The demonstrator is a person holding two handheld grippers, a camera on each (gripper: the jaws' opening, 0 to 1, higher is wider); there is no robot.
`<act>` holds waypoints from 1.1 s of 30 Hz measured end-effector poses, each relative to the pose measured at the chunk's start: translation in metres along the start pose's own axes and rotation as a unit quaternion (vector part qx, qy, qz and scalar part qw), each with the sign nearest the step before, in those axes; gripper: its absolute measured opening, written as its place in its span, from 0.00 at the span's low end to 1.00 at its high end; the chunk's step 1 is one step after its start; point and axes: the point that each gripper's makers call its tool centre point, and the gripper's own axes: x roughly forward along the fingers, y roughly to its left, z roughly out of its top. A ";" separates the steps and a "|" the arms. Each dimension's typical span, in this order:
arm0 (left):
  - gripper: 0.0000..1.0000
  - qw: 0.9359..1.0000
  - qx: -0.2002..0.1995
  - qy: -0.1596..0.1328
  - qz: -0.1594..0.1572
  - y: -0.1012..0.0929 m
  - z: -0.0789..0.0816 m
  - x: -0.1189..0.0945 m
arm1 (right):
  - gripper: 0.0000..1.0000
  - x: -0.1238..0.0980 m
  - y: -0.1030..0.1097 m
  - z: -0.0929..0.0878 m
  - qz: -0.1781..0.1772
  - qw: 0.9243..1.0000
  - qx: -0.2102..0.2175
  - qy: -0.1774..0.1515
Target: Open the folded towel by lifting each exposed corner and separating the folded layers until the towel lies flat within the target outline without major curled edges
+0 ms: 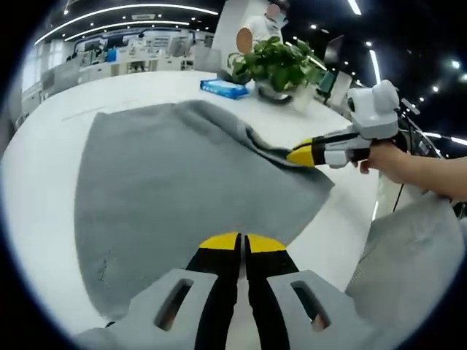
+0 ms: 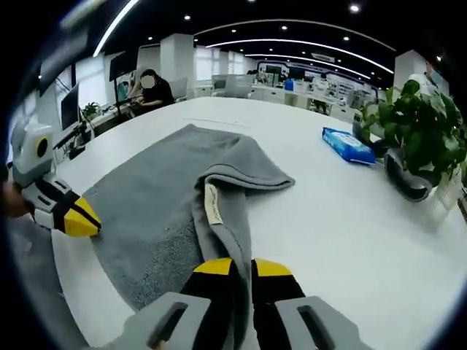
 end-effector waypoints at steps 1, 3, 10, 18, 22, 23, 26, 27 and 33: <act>0.02 1.000 0.001 0.006 0.004 0.002 -0.003 0.002 | 0.06 0.001 -0.003 0.001 0.000 1.000 0.007 -0.003; 0.02 1.000 -0.004 0.020 0.008 0.005 -0.012 0.004 | 0.05 0.002 -0.011 0.004 -0.002 1.000 0.014 -0.009; 0.02 0.999 -0.049 0.009 0.008 0.008 -0.014 0.005 | 0.04 0.008 -0.037 -0.002 -0.014 0.999 0.036 -0.003; 0.02 0.999 -0.052 0.007 -0.005 -0.004 -0.002 0.008 | 0.03 0.015 -0.053 -0.011 -0.029 0.999 0.023 0.004; 0.03 0.998 -0.046 -0.011 -0.033 -0.026 0.017 0.013 | 0.00 0.016 -0.062 -0.010 -0.042 0.999 0.019 -0.007; 0.03 0.998 -0.047 -0.015 -0.047 -0.037 0.024 0.016 | 0.00 0.016 -0.063 -0.010 -0.042 0.999 0.023 -0.009; 0.04 0.996 -0.032 -0.025 -0.077 -0.061 0.039 0.024 | 0.01 0.014 -0.066 -0.011 -0.043 0.998 0.046 -0.018; 0.05 0.996 -0.020 -0.029 -0.088 -0.072 0.046 0.029 | 0.01 0.012 -0.068 -0.010 -0.046 0.997 0.062 -0.028; 0.07 0.990 0.015 -0.026 -0.138 -0.112 0.058 0.052 | 0.02 -0.004 -0.077 -0.008 -0.057 0.993 0.095 -0.040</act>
